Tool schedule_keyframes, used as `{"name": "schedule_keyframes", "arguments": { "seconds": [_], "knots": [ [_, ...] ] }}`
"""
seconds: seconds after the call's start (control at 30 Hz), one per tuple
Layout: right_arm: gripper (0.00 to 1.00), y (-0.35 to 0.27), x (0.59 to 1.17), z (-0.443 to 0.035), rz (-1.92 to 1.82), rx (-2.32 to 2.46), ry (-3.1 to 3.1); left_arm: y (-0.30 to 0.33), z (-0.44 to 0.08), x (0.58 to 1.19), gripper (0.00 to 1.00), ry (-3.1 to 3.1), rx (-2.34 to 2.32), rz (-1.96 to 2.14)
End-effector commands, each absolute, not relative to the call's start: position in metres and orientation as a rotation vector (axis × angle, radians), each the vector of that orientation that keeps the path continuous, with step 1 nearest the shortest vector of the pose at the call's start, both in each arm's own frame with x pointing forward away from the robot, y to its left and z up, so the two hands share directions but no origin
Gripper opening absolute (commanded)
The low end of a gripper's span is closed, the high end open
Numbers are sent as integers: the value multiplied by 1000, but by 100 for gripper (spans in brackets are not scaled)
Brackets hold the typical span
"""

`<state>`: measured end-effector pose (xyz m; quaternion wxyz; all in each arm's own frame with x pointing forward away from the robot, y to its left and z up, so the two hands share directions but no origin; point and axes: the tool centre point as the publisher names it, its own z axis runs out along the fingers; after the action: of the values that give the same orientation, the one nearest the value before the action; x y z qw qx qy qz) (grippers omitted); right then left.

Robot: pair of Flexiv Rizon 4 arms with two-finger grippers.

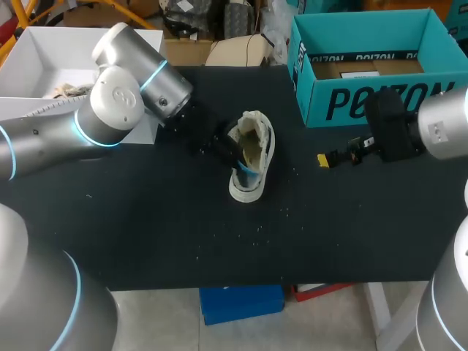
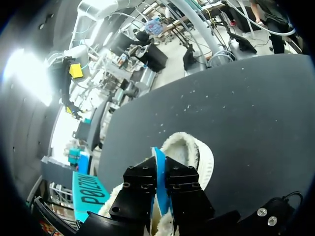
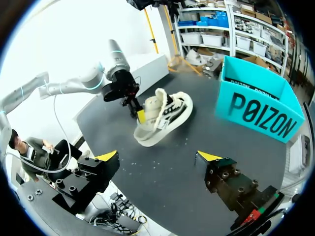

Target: Take the shoe out of the shoebox, open the shoe tongue, remove and reinsert the insole, then place the shoe into the shoebox

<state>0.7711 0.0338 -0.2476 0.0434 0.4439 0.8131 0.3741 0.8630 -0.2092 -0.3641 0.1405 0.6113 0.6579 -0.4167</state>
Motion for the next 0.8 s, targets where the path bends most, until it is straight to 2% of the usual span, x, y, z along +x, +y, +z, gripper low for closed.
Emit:
{"name": "schedule_keyframes", "arguments": {
  "seconds": [0.03, 0.23, 0.27, 0.37, 0.43, 0.5, 0.53, 0.6, 0.67, 0.77, 0.8],
  "knots": [
    [100, 35, 772, -247, 1140, 1359, 2488, -216, -369, 864, 0, 1904, 1777, -1203],
    [100, 35, 772, -247, 1140, 1359, 2488, -221, -382, 850, 0, 1943, 1862, -1198],
    [100, 35, 772, -247, 1140, 1359, 2488, -222, -383, 847, 13, 1943, 1861, -1203],
    [100, 35, 772, -247, 1140, 1359, 2488, -223, -386, 840, 27, 1948, 1870, -1227],
    [100, 35, 772, -247, 1140, 1359, 2488, -222, -385, 836, 42, 1950, 1872, -1241],
    [100, 35, 772, -247, 1140, 1359, 2488, -218, -379, 834, 51, 1946, 1872, -1263],
    [100, 35, 772, -247, 1140, 1359, 2488, -216, -374, 833, 60, 1942, 1868, -1268],
    [100, 35, 772, -247, 1140, 1359, 2488, -211, -364, 833, 63, 1930, 1876, -1262],
    [100, 35, 772, -247, 1140, 1359, 2488, -207, -350, 834, 62, 1898, 1864, -1263],
    [100, 35, 772, -247, 1140, 1359, 2488, -204, -335, 840, 54, 1879, 1883, -1164],
    [100, 35, 772, -247, 1140, 1359, 2488, -204, -333, 843, 48, 1884, 1906, -1104]
  ]
}}
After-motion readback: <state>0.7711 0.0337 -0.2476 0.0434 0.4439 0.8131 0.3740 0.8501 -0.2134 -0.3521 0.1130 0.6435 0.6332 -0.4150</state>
